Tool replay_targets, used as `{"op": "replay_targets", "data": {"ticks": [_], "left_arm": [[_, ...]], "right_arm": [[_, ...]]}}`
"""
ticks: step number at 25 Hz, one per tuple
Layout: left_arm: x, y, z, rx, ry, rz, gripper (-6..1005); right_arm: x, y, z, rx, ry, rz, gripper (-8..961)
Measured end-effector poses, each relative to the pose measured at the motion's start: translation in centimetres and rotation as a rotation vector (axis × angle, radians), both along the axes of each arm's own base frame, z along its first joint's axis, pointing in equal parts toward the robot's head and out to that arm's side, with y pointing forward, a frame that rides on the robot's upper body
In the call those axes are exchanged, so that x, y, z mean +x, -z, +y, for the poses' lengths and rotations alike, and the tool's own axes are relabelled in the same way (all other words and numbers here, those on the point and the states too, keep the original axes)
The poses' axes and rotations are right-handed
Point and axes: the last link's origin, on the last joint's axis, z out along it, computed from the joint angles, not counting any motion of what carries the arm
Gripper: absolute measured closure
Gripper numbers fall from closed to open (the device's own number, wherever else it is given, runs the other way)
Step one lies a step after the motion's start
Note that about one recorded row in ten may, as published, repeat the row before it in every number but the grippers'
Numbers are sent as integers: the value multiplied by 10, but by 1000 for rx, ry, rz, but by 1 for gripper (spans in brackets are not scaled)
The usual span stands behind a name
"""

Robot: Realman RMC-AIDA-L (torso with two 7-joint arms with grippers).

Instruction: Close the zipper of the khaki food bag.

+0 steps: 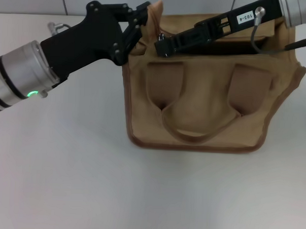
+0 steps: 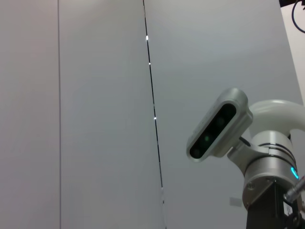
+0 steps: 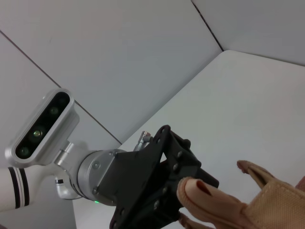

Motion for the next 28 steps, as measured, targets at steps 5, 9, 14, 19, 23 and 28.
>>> {"op": "replay_targets", "data": {"ticks": [5, 9, 14, 19, 23, 28], "left_arm": [[10, 6, 3, -22, 7, -23, 952], [12, 7, 5, -16, -10, -43, 950], [8, 3, 6, -18, -45, -74, 948], [8, 2, 7, -27, -57, -88, 946], [10, 2, 8, -35, -57, -96, 944], [11, 3, 8, -42, -59, -98, 942]], "right_arm": [[1, 4, -2, -6, 5, 6, 501], [6, 4, -2, 6, 22, 12, 507], [11, 2, -1, 23, 40, 18, 521], [11, 2, 1, 42, 46, 22, 536], [11, 2, 1, 45, 42, 24, 547], [10, 6, 0, 47, 37, 24, 561]]}}
